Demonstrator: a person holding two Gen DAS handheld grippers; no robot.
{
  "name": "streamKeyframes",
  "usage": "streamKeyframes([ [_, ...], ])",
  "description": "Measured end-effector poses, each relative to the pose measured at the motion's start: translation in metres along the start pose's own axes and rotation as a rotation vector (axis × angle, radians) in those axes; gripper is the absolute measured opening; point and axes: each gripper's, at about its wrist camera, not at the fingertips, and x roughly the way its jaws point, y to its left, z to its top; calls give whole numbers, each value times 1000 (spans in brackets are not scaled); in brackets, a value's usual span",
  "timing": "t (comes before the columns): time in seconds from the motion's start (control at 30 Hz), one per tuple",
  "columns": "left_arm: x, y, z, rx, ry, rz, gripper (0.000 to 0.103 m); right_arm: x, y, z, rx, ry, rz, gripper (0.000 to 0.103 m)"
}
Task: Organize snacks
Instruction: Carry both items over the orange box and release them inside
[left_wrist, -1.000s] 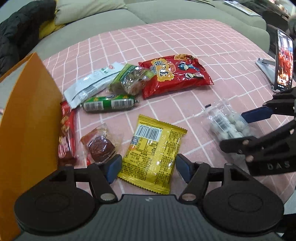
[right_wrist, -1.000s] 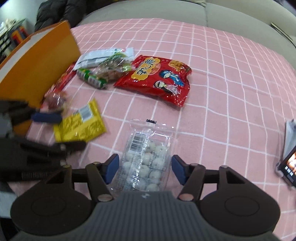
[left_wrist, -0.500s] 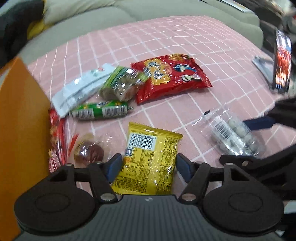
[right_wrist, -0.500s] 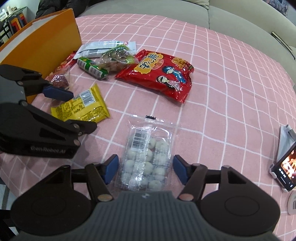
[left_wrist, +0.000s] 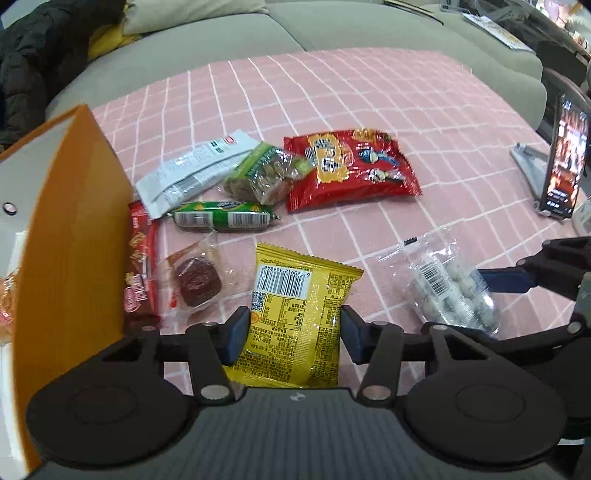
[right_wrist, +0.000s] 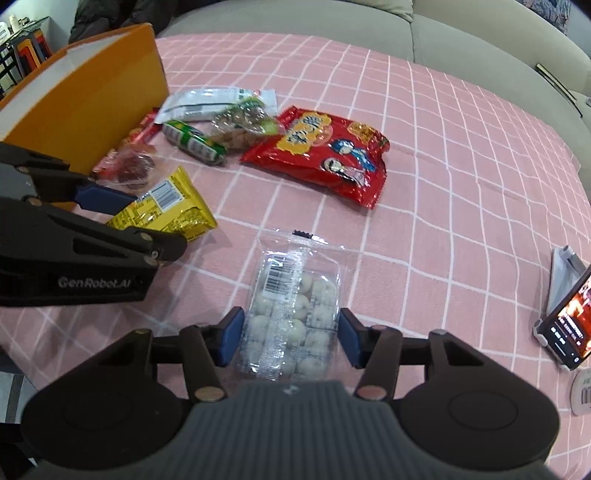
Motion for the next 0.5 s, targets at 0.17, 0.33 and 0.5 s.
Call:
streamKeyframes([
  [0.17,-32,-3,0,11,-38,12,59,-24,6,-1,14,-47,7,53],
  [0.33,-68,0,1,17,-91,39,59,-58,16,2,0,-130,14,53],
  [0.5,-101,11,0,-7,-139,59,59,-87,30,8,-6,-192,36,53],
])
